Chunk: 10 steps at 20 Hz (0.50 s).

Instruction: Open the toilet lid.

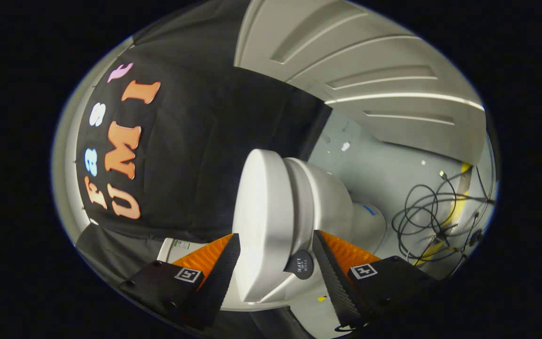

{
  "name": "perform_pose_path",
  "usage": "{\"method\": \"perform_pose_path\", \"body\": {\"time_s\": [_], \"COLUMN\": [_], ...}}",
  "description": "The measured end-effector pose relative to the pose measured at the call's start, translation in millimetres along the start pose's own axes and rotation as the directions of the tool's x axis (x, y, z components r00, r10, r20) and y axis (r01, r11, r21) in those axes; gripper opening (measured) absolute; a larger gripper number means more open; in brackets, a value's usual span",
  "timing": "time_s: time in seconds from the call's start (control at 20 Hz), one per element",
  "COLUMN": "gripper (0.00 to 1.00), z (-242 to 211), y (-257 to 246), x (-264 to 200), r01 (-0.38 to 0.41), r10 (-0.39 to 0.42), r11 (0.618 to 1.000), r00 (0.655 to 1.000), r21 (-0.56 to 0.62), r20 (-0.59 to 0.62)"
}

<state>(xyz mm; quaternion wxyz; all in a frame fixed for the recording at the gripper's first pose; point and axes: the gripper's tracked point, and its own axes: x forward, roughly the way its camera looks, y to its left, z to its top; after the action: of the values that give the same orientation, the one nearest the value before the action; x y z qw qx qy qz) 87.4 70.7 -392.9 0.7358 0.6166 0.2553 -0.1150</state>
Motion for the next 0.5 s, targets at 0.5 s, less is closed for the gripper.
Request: {"method": "perform_pose_path", "body": {"time_s": [0.5], "gripper": [0.82], "z": [-45.7], "y": [-30.7], "x": [13.0], "r01": [0.087], "r10": [-0.067], "r11": [0.992], "r00": [0.976], "r21": [0.086], "r20": [-0.209]}}
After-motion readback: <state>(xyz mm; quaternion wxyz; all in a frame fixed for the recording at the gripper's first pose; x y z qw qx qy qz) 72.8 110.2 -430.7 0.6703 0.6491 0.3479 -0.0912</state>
